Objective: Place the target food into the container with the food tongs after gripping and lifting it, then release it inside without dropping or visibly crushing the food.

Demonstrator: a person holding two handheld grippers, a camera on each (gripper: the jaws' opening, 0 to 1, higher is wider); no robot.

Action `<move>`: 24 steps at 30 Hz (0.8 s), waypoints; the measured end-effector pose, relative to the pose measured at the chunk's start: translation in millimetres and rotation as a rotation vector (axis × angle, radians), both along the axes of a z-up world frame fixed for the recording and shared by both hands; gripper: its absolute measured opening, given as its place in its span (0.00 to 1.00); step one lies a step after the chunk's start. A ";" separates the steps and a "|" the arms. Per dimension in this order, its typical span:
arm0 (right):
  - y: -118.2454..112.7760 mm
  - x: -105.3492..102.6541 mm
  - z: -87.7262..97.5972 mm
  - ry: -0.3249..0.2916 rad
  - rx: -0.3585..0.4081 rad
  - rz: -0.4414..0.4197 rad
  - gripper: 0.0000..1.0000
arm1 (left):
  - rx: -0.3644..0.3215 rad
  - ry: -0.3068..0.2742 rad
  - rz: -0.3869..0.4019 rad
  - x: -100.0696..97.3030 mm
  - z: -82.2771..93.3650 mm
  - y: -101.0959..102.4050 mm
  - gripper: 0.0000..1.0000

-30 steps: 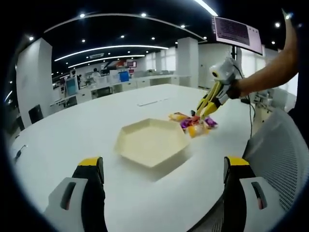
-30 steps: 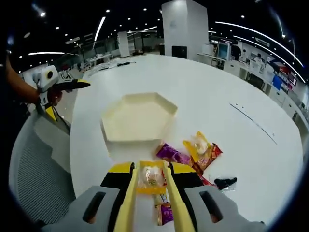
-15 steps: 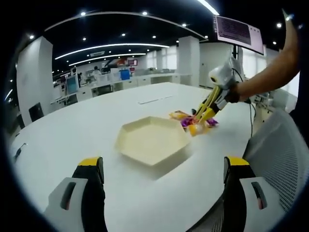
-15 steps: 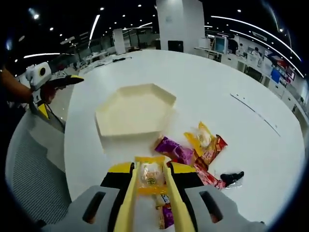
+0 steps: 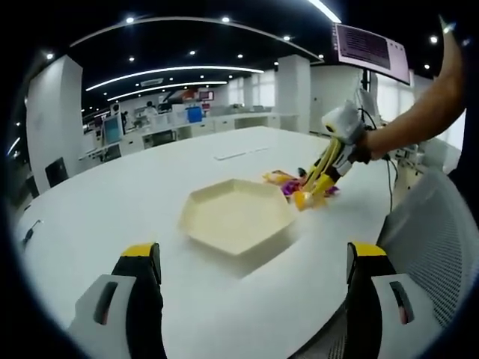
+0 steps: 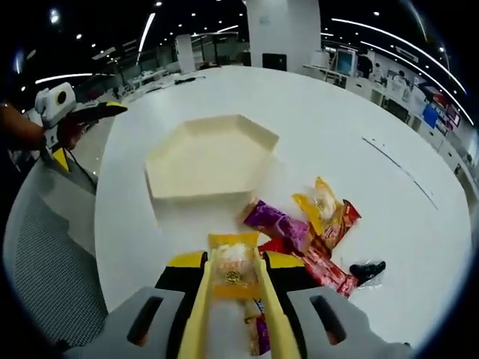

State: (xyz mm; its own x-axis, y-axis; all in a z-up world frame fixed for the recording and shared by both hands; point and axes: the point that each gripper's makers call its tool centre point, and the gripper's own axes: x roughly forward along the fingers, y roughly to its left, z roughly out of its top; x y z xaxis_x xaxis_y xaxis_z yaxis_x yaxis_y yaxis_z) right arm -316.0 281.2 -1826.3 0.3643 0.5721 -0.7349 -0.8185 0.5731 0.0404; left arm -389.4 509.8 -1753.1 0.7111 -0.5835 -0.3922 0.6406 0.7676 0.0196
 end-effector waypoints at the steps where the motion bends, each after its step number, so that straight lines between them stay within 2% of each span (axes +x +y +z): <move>1: -0.6 0.0 -1.9 0.003 -0.012 0.005 0.29 | 0.000 0.000 0.001 0.1 0.0 0.2 1.00; 7: 1.8 -0.5 -4.5 0.007 -0.042 0.025 0.29 | 0.006 0.005 -0.002 -0.1 -1.8 0.6 1.00; 14: 2.6 2.3 -4.9 0.013 -0.052 0.005 0.25 | 0.014 0.007 -0.005 -0.2 -2.6 0.2 1.00; 16: 3.4 2.2 -4.7 0.031 -0.041 -0.008 0.24 | 0.019 0.006 -0.002 0.1 -2.8 1.0 1.00; 24: 3.6 6.5 -2.9 0.040 -0.020 -0.021 0.22 | 0.034 -0.009 0.021 2.9 -2.2 5.4 0.99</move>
State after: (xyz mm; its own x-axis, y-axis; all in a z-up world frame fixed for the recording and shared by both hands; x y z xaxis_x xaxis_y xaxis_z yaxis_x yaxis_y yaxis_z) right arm -309.4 284.8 -1829.2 0.3461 0.5498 -0.7603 -0.8042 0.5912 0.0615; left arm -386.5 515.2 -1755.4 0.7265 -0.5549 -0.4054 0.6241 0.7797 0.0513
